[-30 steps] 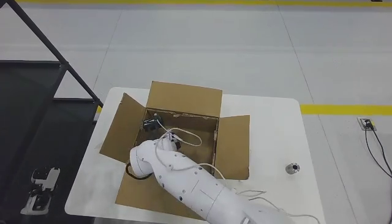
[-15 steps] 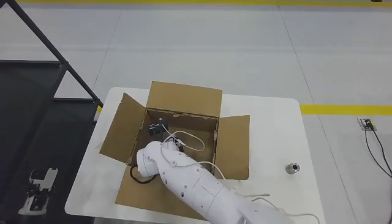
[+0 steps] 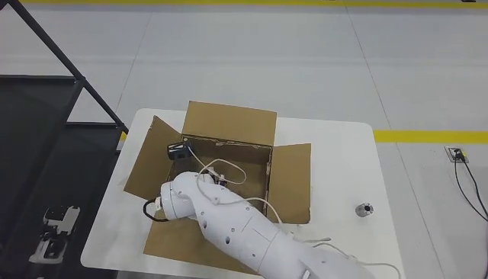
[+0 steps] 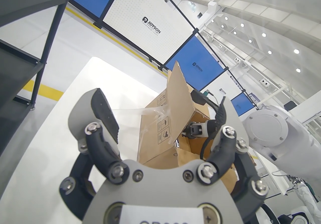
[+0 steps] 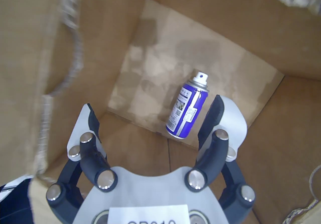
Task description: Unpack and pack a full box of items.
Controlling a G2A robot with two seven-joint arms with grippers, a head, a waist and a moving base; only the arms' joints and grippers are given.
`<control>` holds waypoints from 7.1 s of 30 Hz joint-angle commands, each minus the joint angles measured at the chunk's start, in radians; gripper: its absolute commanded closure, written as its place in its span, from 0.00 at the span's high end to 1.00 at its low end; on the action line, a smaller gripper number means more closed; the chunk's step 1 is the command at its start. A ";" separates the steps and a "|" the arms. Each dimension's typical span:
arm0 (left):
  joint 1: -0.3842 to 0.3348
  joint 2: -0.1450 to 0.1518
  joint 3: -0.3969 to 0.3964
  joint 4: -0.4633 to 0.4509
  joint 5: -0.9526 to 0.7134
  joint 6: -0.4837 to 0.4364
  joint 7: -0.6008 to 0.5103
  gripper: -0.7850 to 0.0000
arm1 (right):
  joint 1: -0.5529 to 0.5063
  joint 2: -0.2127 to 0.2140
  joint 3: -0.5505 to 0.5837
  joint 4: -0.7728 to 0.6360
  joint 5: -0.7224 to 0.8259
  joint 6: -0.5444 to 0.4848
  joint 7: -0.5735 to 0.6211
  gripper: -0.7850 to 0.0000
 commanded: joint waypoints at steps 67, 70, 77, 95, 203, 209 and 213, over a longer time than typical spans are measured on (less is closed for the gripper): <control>-0.112 -0.009 0.243 -0.181 0.305 0.230 -0.037 1.00 | -1.198 0.482 0.907 -1.112 -0.676 -0.626 -0.221 0.84; -0.107 -0.009 0.239 -0.181 0.304 0.223 -0.036 1.00 | -1.166 0.478 0.890 -1.074 -0.680 -0.570 -0.240 0.81; -0.101 -0.008 0.228 -0.175 0.284 0.214 -0.044 1.00 | -1.124 0.476 0.868 -1.023 -0.704 -0.539 -0.219 0.74; -0.094 -0.005 0.198 -0.176 0.220 0.187 -0.072 1.00 | -1.086 0.474 0.822 -0.973 -0.856 -0.444 -0.139 0.40; -0.030 -0.009 0.036 -0.059 0.012 0.029 -0.023 1.00 | -0.575 0.315 0.307 -0.862 -0.934 -0.129 0.396 0.39; -0.026 -0.011 0.033 -0.057 0.008 0.017 -0.023 1.00 | -0.582 0.300 0.337 -0.862 -0.951 -0.132 0.402 0.39; -0.023 -0.012 0.032 -0.057 0.012 0.014 -0.023 1.00 | -0.603 0.294 0.361 -0.890 -0.946 -0.138 0.375 0.37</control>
